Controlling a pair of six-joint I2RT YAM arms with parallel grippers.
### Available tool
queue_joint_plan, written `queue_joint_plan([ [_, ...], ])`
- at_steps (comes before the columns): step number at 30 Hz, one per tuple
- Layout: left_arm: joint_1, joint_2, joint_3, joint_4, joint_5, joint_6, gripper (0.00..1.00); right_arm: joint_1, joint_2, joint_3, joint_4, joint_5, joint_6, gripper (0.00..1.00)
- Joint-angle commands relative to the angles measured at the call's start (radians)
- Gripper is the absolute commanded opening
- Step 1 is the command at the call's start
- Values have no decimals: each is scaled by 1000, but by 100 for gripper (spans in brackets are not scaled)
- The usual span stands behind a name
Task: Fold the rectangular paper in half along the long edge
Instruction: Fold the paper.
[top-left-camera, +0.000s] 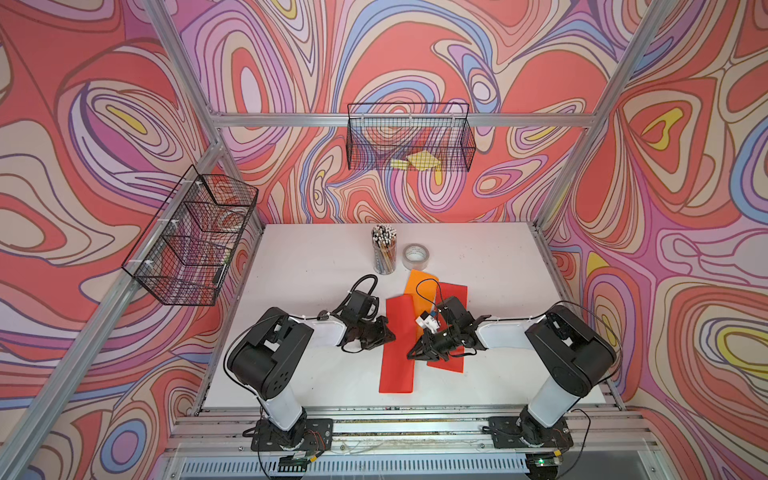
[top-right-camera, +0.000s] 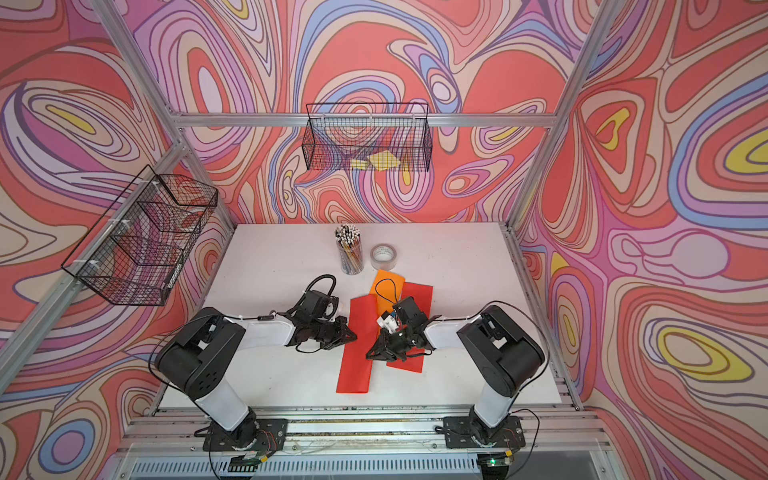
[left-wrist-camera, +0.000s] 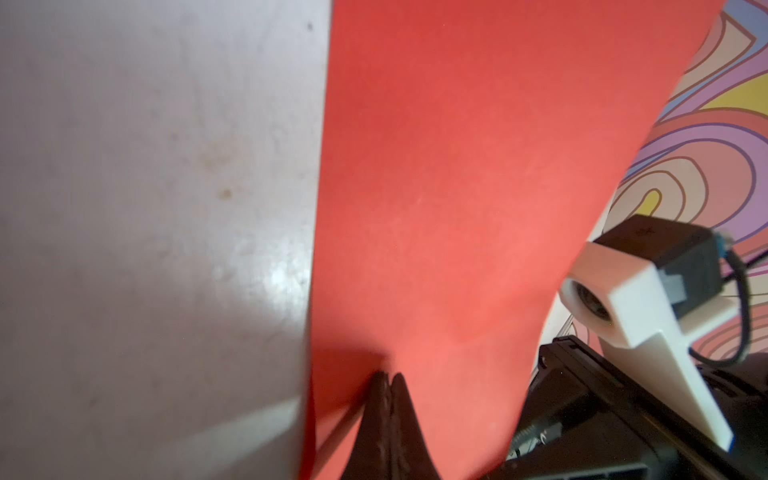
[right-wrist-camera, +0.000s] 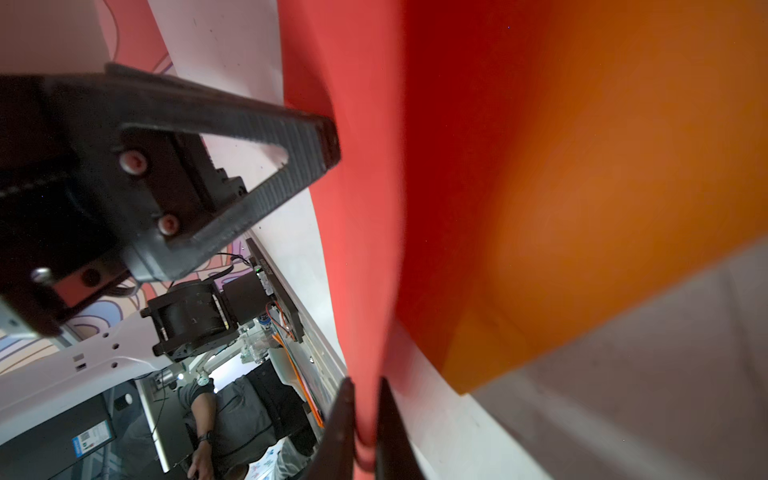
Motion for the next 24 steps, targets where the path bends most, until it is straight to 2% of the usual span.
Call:
queue_joint_plan([
  [1,-4,3,-21,-72,-50,15,0,1,-57,-33,24,36,36,0],
  [2,-3,4,-21,-72,-51,15,0,1,-71,-37,20,40,38,2],
  [5,-4,8,-21,-68,-49,14,0,3,-96,-45,7,47,42,25],
  [6,-4,10,-21,-66,-48,13,0,5,-101,-48,8,47,45,30],
  [10,-3,16,-21,-61,-45,10,0,32,-114,-58,23,45,62,35],
  [12,-4,18,-23,-59,-46,9,0,51,-116,-64,33,54,74,34],
  [15,-4,18,-25,-61,-46,9,0,78,-119,-78,56,70,98,26],
  [16,-3,19,-25,-62,-47,9,0,87,-120,-83,64,76,107,21],
  [18,-4,19,-24,-64,-47,10,0,103,-122,-96,77,81,128,0],
  [23,-4,25,-20,-64,-45,11,0,135,-152,-120,101,100,162,0],
  [24,-4,27,-20,-64,-44,11,0,136,-160,-120,95,104,163,4],
])
